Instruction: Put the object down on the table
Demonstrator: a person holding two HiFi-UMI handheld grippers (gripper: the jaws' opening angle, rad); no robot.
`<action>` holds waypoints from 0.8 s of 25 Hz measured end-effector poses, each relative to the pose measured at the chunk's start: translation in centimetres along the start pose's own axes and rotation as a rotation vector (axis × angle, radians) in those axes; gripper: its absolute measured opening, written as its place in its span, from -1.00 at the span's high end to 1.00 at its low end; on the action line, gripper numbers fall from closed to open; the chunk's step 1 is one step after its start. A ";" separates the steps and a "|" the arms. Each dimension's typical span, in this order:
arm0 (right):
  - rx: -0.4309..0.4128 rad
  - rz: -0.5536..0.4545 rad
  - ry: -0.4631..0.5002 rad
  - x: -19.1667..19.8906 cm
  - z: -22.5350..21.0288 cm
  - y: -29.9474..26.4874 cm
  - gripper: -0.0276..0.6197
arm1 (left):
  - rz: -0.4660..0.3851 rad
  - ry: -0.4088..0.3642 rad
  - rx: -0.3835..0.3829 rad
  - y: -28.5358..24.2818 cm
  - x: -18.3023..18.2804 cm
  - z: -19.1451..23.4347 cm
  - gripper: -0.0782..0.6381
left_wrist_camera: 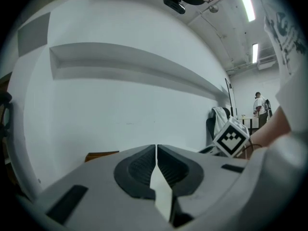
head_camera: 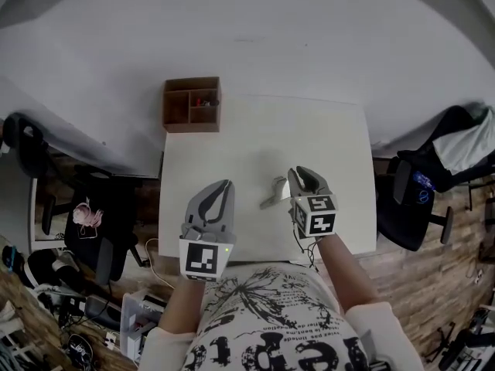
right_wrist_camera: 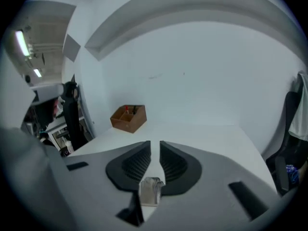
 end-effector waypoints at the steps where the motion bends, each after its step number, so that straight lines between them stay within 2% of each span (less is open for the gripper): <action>1: -0.013 -0.033 -0.010 -0.7 -0.2 0.7 0.84 | -0.012 -0.006 -0.006 0.1 -0.4 -0.4 0.75; 2: -0.027 -0.065 -0.019 -1.5 -0.3 1.5 0.92 | -0.015 -0.008 -0.009 0.3 -1.0 -0.8 0.75; 5: -0.059 -0.152 -0.005 -3.6 -0.6 3.8 0.94 | -0.029 -0.014 -0.016 0.6 -2.4 -2.0 0.75; 7: -0.065 -0.207 0.043 -4.8 -0.6 5.5 0.94 | -0.067 -0.033 -0.030 0.8 -2.9 -2.8 0.75; 13: -0.076 -0.366 0.208 -6.7 -0.3 10.6 0.94 | -0.111 -0.056 -0.057 1.5 -4.8 -4.8 0.75; 20: -0.105 -0.473 0.288 -6.9 0.0 14.0 0.94 | -0.117 -0.042 -0.093 1.9 -5.7 -5.6 0.75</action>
Point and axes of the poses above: the fingertips, and each gripper's own axes: y backward along the fingers, z to its left, x out of its underside, the point moved 10 cm from there along y, backward along the fingers, and after that the axes turned 13 degrees about -x, right-handed, at the moved point
